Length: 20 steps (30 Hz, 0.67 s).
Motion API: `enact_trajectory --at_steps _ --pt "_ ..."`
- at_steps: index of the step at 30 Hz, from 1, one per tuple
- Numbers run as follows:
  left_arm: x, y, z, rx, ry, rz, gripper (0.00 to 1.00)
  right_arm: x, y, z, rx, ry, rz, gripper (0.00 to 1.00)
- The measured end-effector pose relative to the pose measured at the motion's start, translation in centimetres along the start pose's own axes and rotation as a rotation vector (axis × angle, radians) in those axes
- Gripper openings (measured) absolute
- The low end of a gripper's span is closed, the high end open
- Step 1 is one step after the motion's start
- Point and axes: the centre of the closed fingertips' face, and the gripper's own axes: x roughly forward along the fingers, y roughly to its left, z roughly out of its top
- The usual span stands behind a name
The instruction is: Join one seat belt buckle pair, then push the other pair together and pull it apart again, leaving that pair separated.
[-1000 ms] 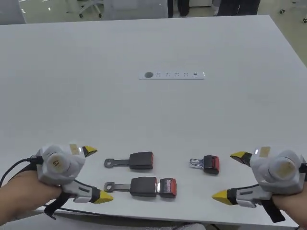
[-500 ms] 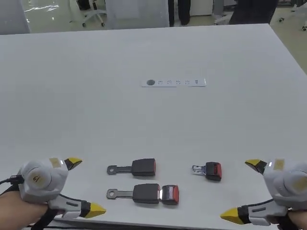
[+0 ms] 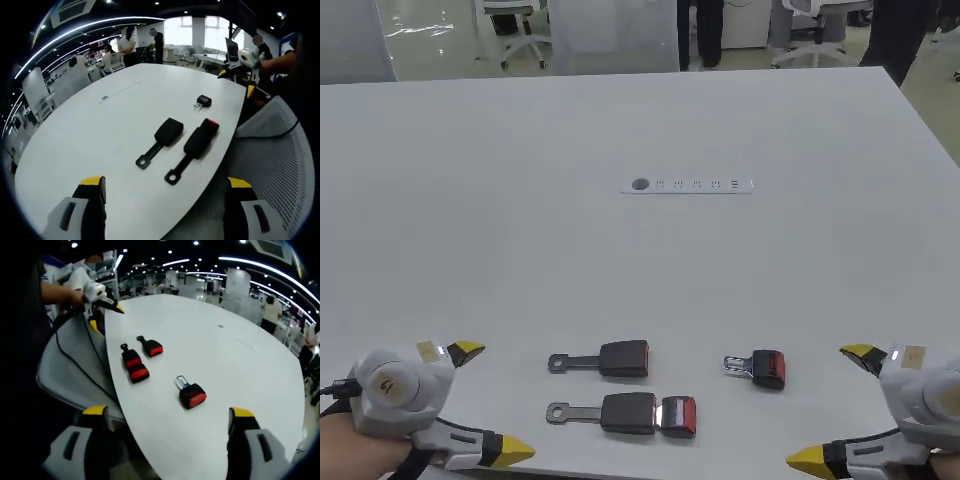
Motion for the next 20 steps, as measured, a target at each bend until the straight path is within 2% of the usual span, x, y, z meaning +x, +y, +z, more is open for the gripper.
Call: enact_trajectory --at_steps 8,12,20 --pt "-0.13 -0.02 0.13 0.013 0.001 0.003 1.00 -0.33 -0.02 -0.22 0.002 -0.004 -0.008 1.00" --pt "-0.39 0.08 -0.17 0.023 0.012 0.005 1.00 -0.43 -0.15 -0.24 0.008 -0.012 -0.014 1.00" --pt "-0.82 0.27 -0.67 0.002 -0.005 0.017 0.99 -0.52 0.00 -0.33 0.004 -0.014 -0.013 1.00"
